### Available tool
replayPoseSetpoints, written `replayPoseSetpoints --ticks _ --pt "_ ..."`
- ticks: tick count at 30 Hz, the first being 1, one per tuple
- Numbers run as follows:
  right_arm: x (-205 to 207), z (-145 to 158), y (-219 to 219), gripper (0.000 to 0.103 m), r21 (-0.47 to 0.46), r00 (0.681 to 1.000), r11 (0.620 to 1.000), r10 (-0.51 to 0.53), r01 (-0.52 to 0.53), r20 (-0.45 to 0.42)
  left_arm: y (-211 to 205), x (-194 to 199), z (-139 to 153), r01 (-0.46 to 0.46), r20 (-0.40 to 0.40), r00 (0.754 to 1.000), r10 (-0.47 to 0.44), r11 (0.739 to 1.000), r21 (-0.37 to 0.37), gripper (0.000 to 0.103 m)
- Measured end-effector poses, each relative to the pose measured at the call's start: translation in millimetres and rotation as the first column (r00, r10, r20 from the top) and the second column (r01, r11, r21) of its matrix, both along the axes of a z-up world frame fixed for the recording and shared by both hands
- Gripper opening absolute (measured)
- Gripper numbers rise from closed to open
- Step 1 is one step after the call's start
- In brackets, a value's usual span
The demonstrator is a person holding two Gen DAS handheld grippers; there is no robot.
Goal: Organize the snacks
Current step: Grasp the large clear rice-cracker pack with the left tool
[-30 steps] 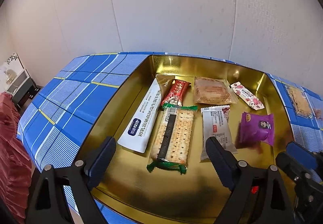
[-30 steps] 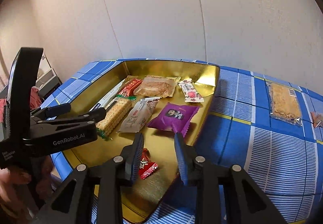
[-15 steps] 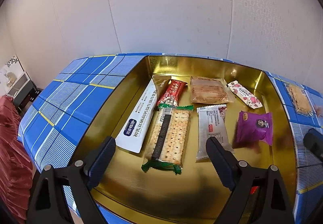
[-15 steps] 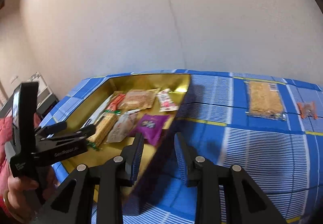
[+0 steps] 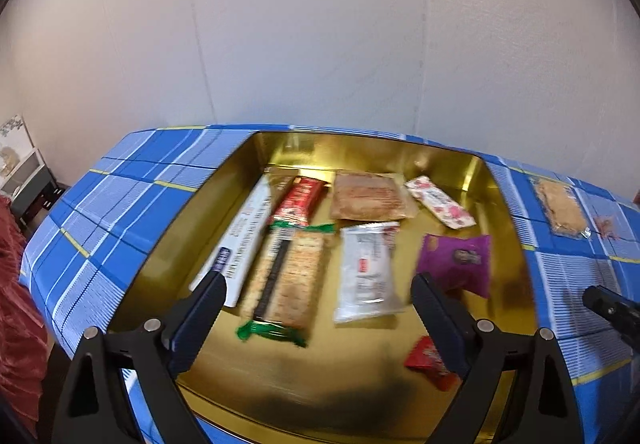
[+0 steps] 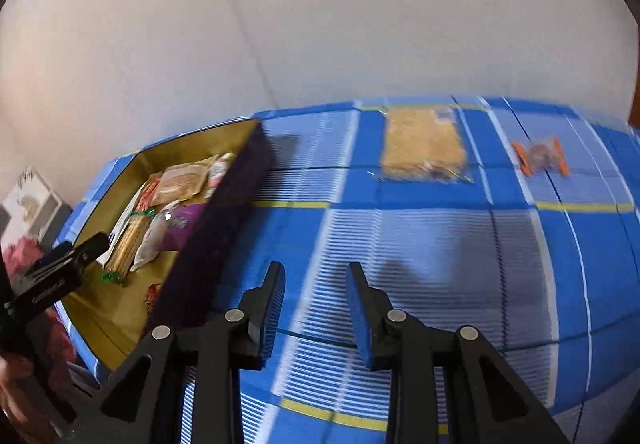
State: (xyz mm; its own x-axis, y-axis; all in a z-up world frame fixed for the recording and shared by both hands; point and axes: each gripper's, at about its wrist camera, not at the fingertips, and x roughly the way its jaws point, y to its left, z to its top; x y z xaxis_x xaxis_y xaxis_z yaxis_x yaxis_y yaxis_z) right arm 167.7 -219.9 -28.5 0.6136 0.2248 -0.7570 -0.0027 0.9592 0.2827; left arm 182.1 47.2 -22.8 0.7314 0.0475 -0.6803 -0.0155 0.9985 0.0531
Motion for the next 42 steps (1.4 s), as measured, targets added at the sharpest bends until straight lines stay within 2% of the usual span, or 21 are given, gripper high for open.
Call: replayPoseSetpoints --ticks 5,10,15,22,25,29,34,37,39,41,42 --pt "-4 -3 -35 0.032 0.053 0.995 0.994 -0.093 0.096 -0.044 -35 -6 16 0.072 0.013 0.997 -0.072 0.997 0.006 0.095" --pt "-11 1 -62 0.032 0.049 0.985 0.985 -0.164 0.167 -0.053 -89 1 40 0.188 -0.002 0.982 -0.188 0.982 -0.019 0.103" --pt "-18 2 -93 0.032 0.024 0.965 0.966 -0.254 0.256 -0.065 -152 21 46 0.274 -0.076 0.958 -0.277 0.961 -0.042 0.103" --pt "-34 1 -137 0.032 0.082 0.924 0.922 -0.371 0.378 -0.087 -230 64 10 0.328 -0.204 0.922 -0.329 0.944 -0.043 0.103" --pt "-40 -1 -152 0.032 0.126 0.907 0.899 -0.408 0.419 -0.103 -250 84 -7 0.318 -0.224 0.919 -0.325 0.946 -0.068 0.103" --pt "-45 -1 -165 0.032 0.137 0.894 0.884 -0.434 0.446 -0.107 -278 104 -18 0.331 -0.22 0.918 -0.329 0.943 -0.027 0.103" --pt "-45 -3 -175 0.032 0.151 0.885 0.872 -0.45 0.465 -0.121 -308 130 -36 0.349 -0.242 0.916 -0.319 0.932 0.093 0.103" --pt "-44 -4 -177 0.032 0.165 0.88 0.865 -0.46 0.475 -0.123 -307 135 -45 0.344 -0.231 0.92 -0.316 0.934 0.094 0.103" --pt "-43 -4 -176 0.032 0.161 0.88 0.866 -0.458 0.473 -0.124 -299 132 -49 0.336 -0.216 0.923 -0.318 0.94 0.054 0.097" --pt "-41 -6 -175 0.032 0.159 0.882 0.868 -0.454 0.47 -0.129 -289 127 -53 0.337 -0.208 0.92 -0.334 0.941 -0.021 0.082" --pt "-40 -7 -174 0.032 0.159 0.882 0.869 -0.452 0.469 -0.13 -287 125 -55 0.337 -0.213 0.917 -0.337 0.941 -0.036 0.074"
